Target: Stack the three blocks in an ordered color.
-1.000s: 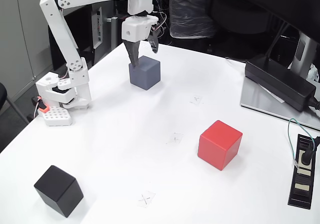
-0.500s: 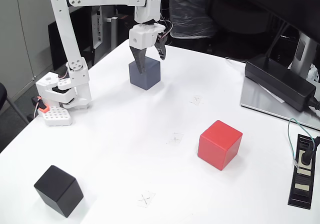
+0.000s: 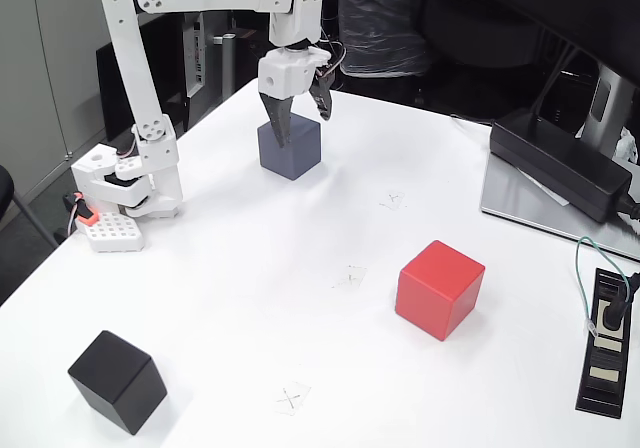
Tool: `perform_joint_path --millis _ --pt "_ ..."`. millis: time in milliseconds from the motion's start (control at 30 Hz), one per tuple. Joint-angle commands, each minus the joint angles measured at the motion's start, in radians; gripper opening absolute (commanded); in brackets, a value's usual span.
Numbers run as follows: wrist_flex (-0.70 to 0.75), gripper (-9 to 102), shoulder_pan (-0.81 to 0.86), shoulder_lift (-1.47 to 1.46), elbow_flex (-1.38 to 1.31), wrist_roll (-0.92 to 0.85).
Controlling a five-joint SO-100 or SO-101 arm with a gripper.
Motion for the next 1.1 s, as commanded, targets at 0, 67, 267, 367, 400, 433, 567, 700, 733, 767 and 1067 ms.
perform_joint_path --millis 0,67,267,367,400,433,567,700,733,767,1067 --pt "-0.009 35 -0.060 0.005 0.011 0.009" --pt "-0.009 35 -0.114 0.006 0.021 0.011" --pt "-0.009 35 -0.149 0.006 0.028 0.011" --pt "-0.018 35 -0.149 0.005 0.032 0.011" --pt "-0.034 35 -0.149 0.005 0.043 0.011" --pt "-0.055 35 -0.149 0.005 0.058 0.011" --pt "-0.160 35 -0.147 0.005 0.132 0.014" --pt "-0.193 35 -0.147 0.005 0.146 0.040" --pt "-0.196 35 -0.147 0.005 0.146 0.057" --pt "-0.198 35 -0.147 0.005 0.146 0.072" --pt "-0.199 24 -0.149 0.005 0.144 0.101"
